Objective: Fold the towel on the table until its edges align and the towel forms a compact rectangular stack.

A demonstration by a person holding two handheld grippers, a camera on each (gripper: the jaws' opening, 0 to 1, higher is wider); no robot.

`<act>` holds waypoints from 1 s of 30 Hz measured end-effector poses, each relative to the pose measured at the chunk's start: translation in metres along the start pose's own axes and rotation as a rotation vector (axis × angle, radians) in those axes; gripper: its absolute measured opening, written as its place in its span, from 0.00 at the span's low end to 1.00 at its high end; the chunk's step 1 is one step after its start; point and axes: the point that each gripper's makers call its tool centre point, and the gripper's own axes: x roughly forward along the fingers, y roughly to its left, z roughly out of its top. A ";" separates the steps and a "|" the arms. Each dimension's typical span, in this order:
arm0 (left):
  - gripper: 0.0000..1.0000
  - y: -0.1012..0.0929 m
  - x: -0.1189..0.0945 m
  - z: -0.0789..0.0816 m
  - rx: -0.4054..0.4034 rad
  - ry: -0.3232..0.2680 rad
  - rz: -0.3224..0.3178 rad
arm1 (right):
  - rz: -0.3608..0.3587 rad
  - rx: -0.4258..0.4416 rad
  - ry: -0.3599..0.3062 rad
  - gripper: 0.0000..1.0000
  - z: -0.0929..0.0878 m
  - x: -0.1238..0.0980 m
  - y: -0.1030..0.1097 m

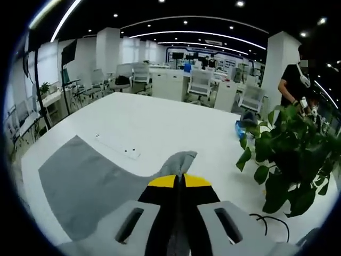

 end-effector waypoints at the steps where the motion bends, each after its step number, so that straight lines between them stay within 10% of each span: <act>1: 0.03 0.002 -0.003 0.000 -0.002 -0.002 0.004 | 0.001 0.000 0.000 0.01 0.003 -0.001 0.004; 30: 0.03 0.077 -0.110 0.025 -0.011 -0.132 0.079 | -0.026 0.002 -0.032 0.01 0.068 -0.010 0.100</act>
